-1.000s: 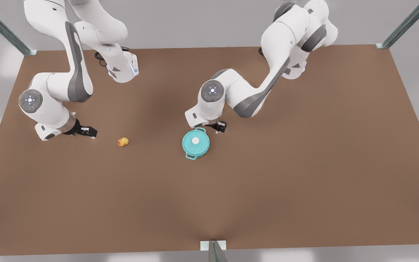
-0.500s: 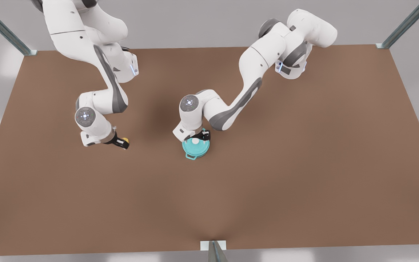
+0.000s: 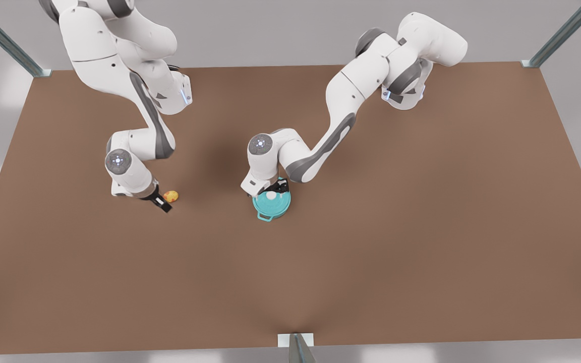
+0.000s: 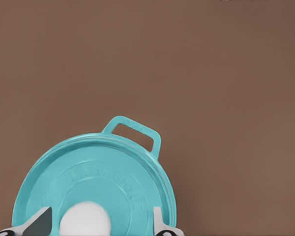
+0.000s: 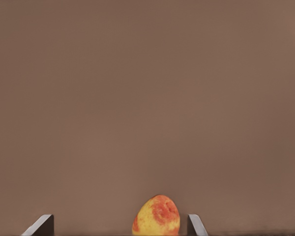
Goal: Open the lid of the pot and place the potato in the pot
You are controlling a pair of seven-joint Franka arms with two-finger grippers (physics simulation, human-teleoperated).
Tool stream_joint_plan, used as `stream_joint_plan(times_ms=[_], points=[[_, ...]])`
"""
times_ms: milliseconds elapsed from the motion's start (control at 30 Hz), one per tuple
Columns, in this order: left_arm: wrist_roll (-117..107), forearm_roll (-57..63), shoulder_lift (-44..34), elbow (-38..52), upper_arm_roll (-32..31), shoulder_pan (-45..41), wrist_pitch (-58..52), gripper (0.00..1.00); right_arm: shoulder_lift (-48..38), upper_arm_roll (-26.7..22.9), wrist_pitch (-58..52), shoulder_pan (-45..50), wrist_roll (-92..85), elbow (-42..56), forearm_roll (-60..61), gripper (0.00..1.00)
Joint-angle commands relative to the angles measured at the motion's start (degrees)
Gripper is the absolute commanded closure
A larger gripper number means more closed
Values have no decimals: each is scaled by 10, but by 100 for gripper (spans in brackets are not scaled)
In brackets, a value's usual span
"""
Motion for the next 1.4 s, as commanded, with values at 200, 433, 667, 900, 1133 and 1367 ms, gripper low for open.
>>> stream_joint_plan(times_ms=[200, 433, 667, 900, 1133, 1367], points=[[-91, 4, -2, 2, 1, 0, 1, 59, 2, 0, 94, -4, 119, -45, 1, 0], [-80, 3, -9, 9, 3, 4, -16, 78, 35, 0, 97, 0, 119, -53, 2, 0], [189, -4, -7, 35, 3, 162, -70, 77, 55, 0, 98, 3, 118, -58, 2, 0], [277, -5, 38, 33, 2, 213, -19, 0, 66, 0, 99, 15, 119, -58, 2, 0], [492, -104, -154, 35, -10, 300, -333, 0, 76, 0, 102, 23, 123, -57, 4, 1], [638, -208, -395, -201, 5, 490, -296, 0, 75, 0, 101, 26, 125, -57, 6, 24]])
